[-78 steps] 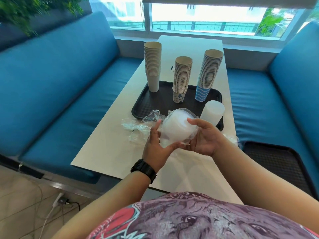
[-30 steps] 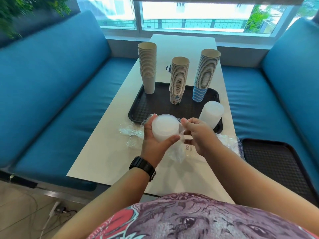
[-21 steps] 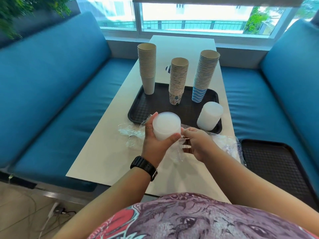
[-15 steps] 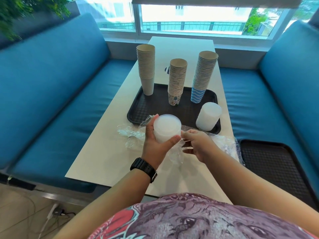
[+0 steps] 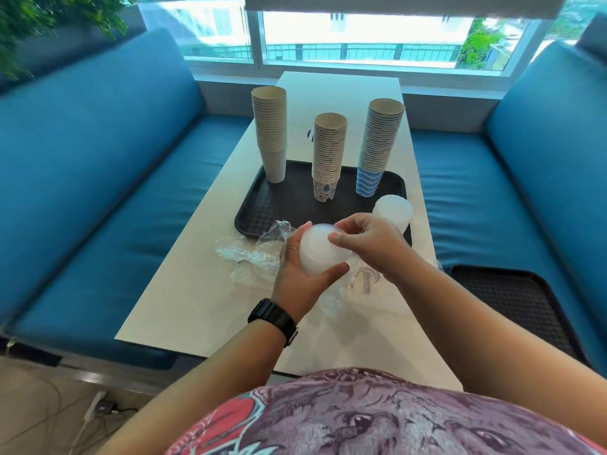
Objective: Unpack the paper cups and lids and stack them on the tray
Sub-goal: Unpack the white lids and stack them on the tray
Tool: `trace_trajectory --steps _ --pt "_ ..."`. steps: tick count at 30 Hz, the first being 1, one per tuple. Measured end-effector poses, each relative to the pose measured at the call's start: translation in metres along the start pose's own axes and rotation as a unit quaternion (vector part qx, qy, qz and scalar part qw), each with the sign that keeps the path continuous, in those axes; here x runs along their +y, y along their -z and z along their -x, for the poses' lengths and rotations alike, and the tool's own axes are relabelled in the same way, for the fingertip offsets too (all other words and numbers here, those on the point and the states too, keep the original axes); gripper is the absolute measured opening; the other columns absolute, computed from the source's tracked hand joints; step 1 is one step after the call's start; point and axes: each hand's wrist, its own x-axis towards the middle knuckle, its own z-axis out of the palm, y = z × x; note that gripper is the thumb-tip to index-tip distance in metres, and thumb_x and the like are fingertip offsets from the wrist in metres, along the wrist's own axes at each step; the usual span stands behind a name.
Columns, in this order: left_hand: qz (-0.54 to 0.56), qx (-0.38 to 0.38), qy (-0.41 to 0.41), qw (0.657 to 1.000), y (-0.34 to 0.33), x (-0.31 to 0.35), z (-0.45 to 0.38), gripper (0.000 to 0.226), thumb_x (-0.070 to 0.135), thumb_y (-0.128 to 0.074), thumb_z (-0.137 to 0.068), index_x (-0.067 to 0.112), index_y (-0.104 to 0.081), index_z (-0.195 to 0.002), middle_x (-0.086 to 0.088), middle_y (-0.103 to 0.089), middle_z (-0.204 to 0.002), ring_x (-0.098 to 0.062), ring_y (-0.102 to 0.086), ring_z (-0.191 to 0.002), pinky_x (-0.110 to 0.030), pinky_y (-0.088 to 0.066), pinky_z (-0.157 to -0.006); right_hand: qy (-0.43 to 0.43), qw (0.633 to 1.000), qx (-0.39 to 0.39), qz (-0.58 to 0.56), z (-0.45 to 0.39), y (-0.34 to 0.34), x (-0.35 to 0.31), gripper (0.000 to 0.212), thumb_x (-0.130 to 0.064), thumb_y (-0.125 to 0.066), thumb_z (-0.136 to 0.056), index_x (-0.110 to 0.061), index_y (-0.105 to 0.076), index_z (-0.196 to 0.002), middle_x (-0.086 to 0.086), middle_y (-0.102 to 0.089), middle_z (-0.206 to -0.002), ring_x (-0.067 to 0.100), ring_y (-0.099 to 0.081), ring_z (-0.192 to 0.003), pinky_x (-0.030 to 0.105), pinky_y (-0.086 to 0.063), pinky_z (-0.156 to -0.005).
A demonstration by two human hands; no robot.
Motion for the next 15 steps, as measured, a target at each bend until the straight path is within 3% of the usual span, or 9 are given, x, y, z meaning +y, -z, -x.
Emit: trace_trajectory --steps 4,9,12,15 --pt "0.006 0.004 0.01 1.0 -0.005 -0.005 0.0 0.083 0.028 -0.089 -0.07 0.056 -0.034 -0.125 0.004 -0.045 -0.136 -0.015 -0.055 -0.118 -0.022 -0.051 -0.092 -0.011 1.0 -0.004 -0.004 -0.001 0.003 0.001 0.015 -0.023 -0.071 -0.086 -0.017 -0.066 -0.099 -0.002 -0.064 -0.09 0.011 -0.059 -0.083 0.019 -0.044 -0.063" --pt "-0.003 0.007 0.024 1.0 -0.009 -0.004 -0.003 0.088 0.027 -0.089 -0.07 0.033 -0.038 -0.141 0.004 -0.048 -0.135 -0.01 -0.054 -0.117 -0.006 -0.043 -0.086 -0.024 1.0 -0.002 0.014 -0.003 0.008 0.005 0.006 -0.023 -0.067 -0.089 -0.019 -0.064 -0.091 0.001 -0.064 -0.089 0.013 -0.058 -0.08 0.019 -0.043 -0.06" --pt "-0.008 0.009 0.025 1.0 -0.011 -0.006 -0.004 0.088 0.032 -0.088 -0.07 0.036 -0.037 -0.141 0.003 -0.046 -0.137 -0.012 -0.052 -0.121 -0.013 -0.042 -0.091 0.021 0.998 0.017 0.063 -0.002 0.008 0.007 0.023 -0.04 -0.066 -0.088 -0.023 -0.063 -0.104 -0.003 -0.061 -0.104 0.011 -0.058 -0.093 0.02 -0.046 -0.069" --pt "-0.027 0.016 0.022 0.999 -0.015 -0.008 -0.005 0.091 0.045 -0.088 -0.064 0.036 -0.039 -0.14 0.001 -0.046 -0.137 -0.015 -0.049 -0.124 -0.029 -0.046 -0.1 0.108 0.982 -0.027 0.151 0.005 0.008 0.002 0.048 -0.059 -0.069 -0.077 -0.034 -0.061 -0.117 -0.011 -0.052 -0.118 0.009 -0.048 -0.111 0.028 -0.044 -0.088"
